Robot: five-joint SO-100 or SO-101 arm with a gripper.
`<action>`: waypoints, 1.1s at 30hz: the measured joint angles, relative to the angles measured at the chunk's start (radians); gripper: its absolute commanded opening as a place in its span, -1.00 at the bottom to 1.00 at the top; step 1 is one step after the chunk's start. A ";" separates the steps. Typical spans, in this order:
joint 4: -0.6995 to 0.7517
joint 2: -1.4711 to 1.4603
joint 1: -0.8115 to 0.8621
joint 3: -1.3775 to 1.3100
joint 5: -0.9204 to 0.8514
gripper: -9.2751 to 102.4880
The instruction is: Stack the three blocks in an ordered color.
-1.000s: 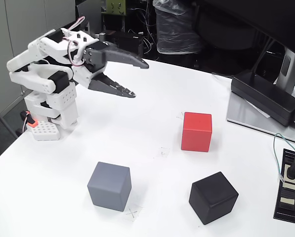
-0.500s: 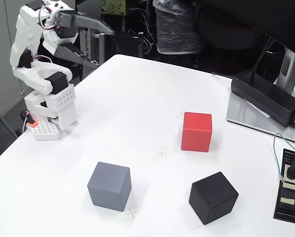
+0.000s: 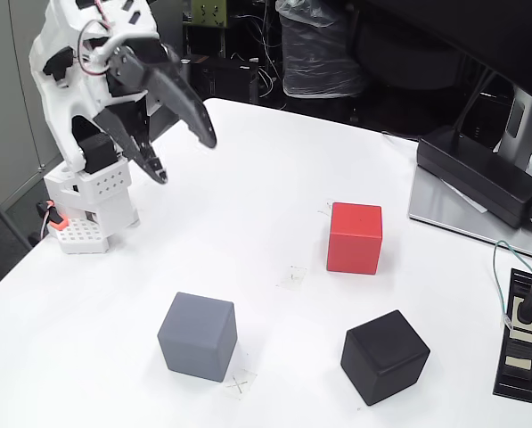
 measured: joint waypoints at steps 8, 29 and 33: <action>0.000 -0.383 0.061 -0.092 -0.107 -0.37; -0.038 -0.762 0.063 -0.114 -0.239 -0.37; -0.103 -0.770 0.086 -0.115 -0.239 -0.37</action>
